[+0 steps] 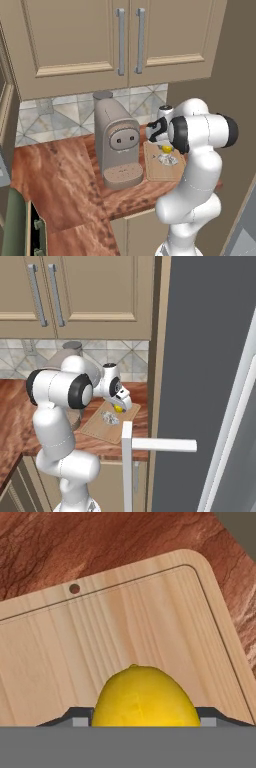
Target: Retrieve a lemon from the fridge and place it on the cutting board with the fish.
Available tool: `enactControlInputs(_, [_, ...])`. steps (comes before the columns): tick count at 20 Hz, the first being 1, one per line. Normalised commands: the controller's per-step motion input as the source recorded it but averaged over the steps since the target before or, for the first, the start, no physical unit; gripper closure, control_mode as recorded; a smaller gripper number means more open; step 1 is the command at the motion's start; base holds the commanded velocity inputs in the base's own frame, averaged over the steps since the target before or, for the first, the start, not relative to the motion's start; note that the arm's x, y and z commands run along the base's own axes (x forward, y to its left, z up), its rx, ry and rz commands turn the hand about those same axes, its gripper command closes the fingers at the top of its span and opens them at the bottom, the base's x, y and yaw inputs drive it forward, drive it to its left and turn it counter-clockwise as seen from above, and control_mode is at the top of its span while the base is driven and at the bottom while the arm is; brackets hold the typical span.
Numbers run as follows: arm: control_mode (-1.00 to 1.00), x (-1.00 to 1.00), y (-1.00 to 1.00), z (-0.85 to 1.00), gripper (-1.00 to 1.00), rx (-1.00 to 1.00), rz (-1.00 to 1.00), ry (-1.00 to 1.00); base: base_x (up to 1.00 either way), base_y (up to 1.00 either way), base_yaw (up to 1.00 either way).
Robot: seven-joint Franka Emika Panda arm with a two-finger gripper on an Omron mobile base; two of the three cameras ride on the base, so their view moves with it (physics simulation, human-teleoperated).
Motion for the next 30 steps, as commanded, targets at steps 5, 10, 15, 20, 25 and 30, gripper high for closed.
enactControlInputs(5, [-1.0, 0.0, -0.01, 0.0, -1.0, 0.0, 0.0, 0.0, 0.0, 0.0, 0.0])
enactControlInputs(10, [-1.0, -0.18, -0.04, 0.06, -1.0, 0.0, 0.0, 0.0, 0.0, 0.0, 0.0])
enactControlInputs(15, [-1.0, -0.33, 0.0, 0.2, -1.0, 0.0, 0.0, 0.0, 0.0, 0.0, 0.0])
enactControlInputs(20, [-1.0, -0.34, 0.0, 0.38, -1.0, 0.0, -0.02, 0.0, 0.0, 0.0, 0.0])
enactControlInputs(25, [-1.0, -0.3, 0.0, 0.29, -1.0, 0.01, -0.02, 0.0, 0.0, 0.0, 0.0])
enactControlInputs(30, [-1.0, -0.47, 0.0, 0.33, -1.0, 0.0, 0.0, 0.01, 0.0, 0.0, 0.0])
